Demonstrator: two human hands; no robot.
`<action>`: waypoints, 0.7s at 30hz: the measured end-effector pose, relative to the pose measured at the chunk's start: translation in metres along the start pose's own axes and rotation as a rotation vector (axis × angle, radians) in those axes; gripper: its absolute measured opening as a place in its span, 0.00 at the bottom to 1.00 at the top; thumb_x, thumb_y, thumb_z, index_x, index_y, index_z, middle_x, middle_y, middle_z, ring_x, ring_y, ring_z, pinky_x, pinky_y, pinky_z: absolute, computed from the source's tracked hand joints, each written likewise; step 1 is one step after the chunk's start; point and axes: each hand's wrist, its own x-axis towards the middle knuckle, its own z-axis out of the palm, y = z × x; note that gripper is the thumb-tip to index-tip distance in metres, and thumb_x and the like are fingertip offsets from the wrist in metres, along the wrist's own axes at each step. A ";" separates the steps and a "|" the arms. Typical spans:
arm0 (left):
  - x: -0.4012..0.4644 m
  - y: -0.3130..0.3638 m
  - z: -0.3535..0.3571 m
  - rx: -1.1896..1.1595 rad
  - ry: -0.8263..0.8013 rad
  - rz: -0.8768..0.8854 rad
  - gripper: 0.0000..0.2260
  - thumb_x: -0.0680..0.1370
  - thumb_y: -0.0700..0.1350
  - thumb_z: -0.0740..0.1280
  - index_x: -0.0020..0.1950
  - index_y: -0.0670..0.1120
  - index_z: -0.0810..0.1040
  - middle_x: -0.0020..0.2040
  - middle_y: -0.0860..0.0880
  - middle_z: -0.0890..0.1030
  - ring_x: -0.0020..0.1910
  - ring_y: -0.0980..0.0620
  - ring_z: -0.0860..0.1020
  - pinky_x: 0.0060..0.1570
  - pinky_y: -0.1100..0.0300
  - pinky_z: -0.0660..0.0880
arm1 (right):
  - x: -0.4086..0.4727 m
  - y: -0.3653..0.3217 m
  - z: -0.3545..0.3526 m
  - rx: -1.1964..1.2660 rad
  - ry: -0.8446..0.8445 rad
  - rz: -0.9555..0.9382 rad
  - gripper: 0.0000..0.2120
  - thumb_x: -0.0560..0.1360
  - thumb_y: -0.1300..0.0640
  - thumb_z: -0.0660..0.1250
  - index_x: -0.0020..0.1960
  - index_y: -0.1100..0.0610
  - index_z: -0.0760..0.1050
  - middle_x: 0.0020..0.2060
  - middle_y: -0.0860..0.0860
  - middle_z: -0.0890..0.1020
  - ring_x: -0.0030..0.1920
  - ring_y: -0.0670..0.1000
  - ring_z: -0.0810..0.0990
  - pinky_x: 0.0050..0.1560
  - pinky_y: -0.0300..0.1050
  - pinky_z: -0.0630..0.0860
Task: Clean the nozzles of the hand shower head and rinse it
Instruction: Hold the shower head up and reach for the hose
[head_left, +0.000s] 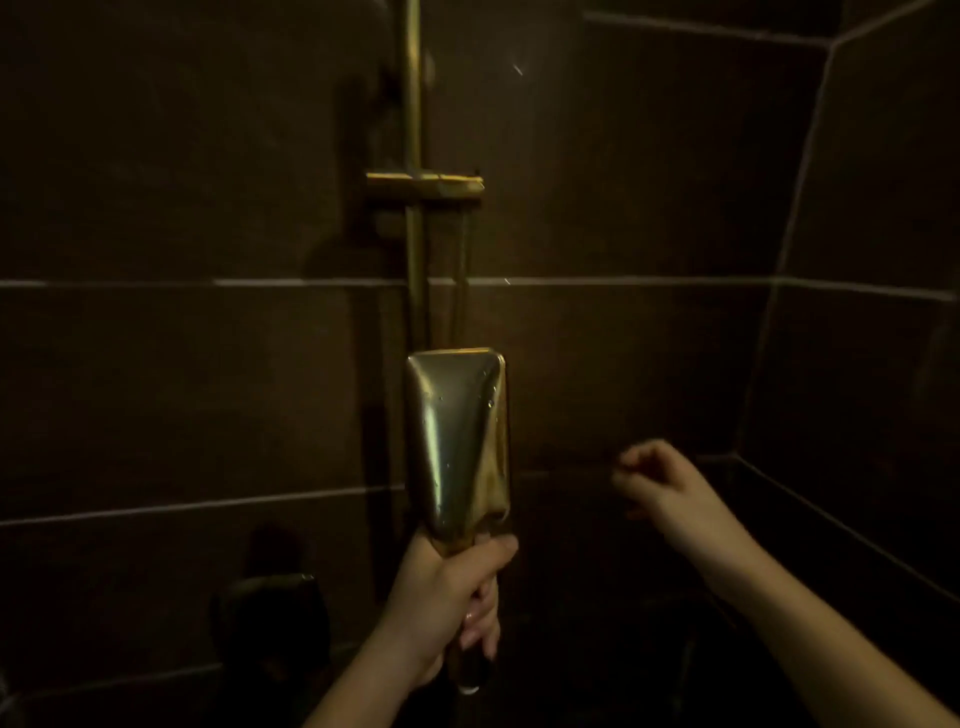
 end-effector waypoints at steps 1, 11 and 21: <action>-0.006 -0.018 0.007 -0.011 -0.025 -0.023 0.18 0.71 0.44 0.71 0.24 0.45 0.70 0.18 0.47 0.64 0.14 0.52 0.63 0.22 0.61 0.69 | -0.018 0.031 -0.008 -0.040 -0.012 0.051 0.05 0.77 0.56 0.68 0.52 0.49 0.75 0.47 0.53 0.81 0.45 0.52 0.81 0.44 0.50 0.78; -0.019 -0.147 0.149 -0.022 -0.489 -0.341 0.16 0.70 0.40 0.68 0.23 0.42 0.68 0.19 0.46 0.65 0.14 0.51 0.64 0.21 0.62 0.65 | -0.248 0.187 -0.170 -0.498 0.386 0.563 0.06 0.77 0.56 0.67 0.52 0.47 0.74 0.49 0.47 0.76 0.49 0.46 0.77 0.49 0.43 0.76; -0.050 -0.183 0.279 -0.049 -0.837 -0.414 0.17 0.69 0.40 0.67 0.22 0.41 0.66 0.19 0.48 0.64 0.14 0.52 0.61 0.21 0.62 0.65 | -0.451 0.197 -0.245 -1.031 0.930 0.635 0.09 0.73 0.60 0.70 0.50 0.51 0.74 0.44 0.48 0.76 0.46 0.48 0.75 0.46 0.42 0.72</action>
